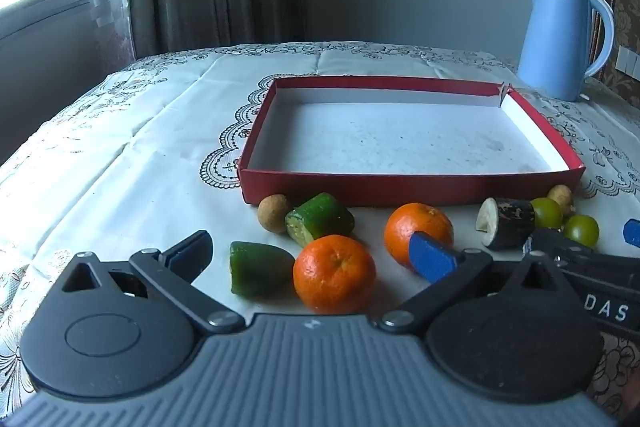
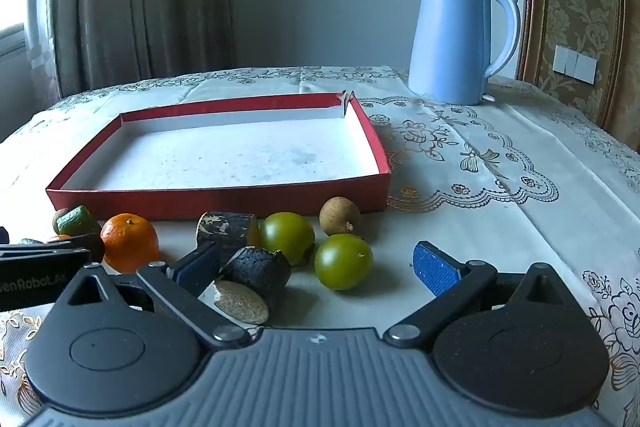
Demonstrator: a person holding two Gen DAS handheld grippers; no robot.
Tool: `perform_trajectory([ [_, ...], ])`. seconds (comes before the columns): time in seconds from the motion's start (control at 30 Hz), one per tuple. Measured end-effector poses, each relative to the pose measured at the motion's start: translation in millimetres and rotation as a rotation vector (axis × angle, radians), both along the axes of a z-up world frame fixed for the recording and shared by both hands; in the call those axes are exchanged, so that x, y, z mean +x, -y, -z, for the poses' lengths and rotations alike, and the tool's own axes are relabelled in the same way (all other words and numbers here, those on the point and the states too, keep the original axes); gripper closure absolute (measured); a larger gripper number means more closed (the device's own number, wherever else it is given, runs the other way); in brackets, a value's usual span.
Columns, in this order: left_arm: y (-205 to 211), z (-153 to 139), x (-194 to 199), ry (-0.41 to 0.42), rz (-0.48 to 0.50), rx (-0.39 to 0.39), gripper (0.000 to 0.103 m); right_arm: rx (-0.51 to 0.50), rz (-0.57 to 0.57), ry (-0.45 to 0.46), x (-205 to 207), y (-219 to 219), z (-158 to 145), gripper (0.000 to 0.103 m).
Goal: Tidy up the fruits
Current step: 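Move the right gripper toward the dark eggplant slice beside the tangerines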
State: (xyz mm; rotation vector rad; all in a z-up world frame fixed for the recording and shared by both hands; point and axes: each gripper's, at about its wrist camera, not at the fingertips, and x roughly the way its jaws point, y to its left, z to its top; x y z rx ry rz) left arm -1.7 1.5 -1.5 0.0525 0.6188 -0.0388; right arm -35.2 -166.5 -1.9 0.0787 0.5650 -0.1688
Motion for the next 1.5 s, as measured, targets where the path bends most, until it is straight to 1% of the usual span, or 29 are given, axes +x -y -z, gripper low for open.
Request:
perform_trajectory([
  [0.5, 0.2, -0.6, -0.9, 0.001, 0.009, -0.002, 0.000, 0.016, 0.006, 0.001, -0.3, 5.0, -1.2, 0.000],
  [0.63, 0.7, 0.3, -2.0, 0.002, 0.013, 0.000, 0.000, 0.004, 0.003, -0.001, -0.1, 4.5, -1.5, 0.000],
  [0.9, 1.7, 2.6, -3.8, 0.004, 0.030, -0.007, 0.000, 0.022, 0.004, 0.004, -7.0, 20.1, -3.7, 0.000],
  [1.1, 1.3, 3.1, -5.8, -0.006, 0.035, -0.015, 0.000, 0.013, 0.000, -0.016, -7.5, 20.8, -5.4, 0.000],
  [1.2, 2.7, 4.0, -7.1, 0.002, 0.046, -0.010, 0.000, 0.027, -0.003, -0.026, -10.6, 25.0, -6.5, 0.000],
  [1.5, -0.6, 14.9, -7.8, -0.017, 0.061, -0.012, 0.000, 0.013, -0.008, -0.023, -21.8, 49.9, -5.1, 0.000],
])
